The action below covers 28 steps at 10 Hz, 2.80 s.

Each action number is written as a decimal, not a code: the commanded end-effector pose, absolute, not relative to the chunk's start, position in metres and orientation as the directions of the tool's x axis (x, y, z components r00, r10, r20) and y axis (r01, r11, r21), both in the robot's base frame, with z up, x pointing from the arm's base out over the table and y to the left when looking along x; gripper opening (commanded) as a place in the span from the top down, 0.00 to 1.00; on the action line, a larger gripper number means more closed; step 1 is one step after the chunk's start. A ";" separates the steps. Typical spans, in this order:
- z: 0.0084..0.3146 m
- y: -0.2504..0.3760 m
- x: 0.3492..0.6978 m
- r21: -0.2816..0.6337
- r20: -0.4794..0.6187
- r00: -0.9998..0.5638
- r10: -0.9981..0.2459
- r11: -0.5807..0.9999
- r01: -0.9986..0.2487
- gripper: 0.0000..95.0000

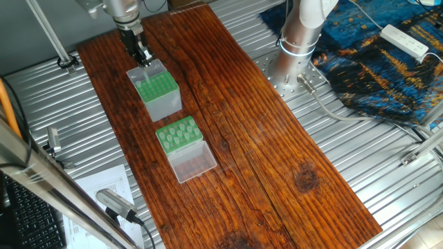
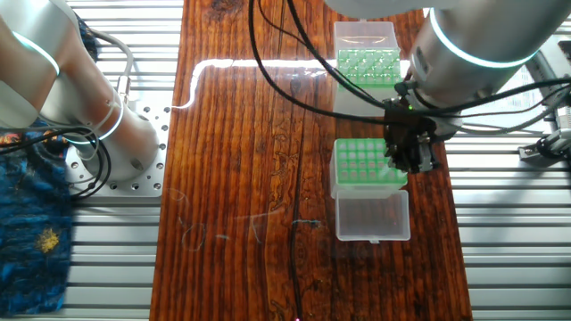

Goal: Transfer all large pipette tips from one holder to another

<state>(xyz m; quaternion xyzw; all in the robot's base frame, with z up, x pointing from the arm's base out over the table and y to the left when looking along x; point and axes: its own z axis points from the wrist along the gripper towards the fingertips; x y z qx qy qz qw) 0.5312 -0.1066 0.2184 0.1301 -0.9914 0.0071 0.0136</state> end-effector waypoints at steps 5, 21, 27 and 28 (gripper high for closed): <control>0.241 -0.102 0.538 -0.008 0.036 -0.962 -0.272 0.962 -0.272 1.00; 0.322 -0.029 0.538 0.046 -0.002 -0.971 -0.239 0.970 -0.239 1.00; 0.311 0.025 0.549 0.055 0.004 -0.980 -0.197 0.979 -0.196 1.00; 0.307 0.033 0.548 0.055 0.013 -0.983 -0.182 0.982 -0.181 1.00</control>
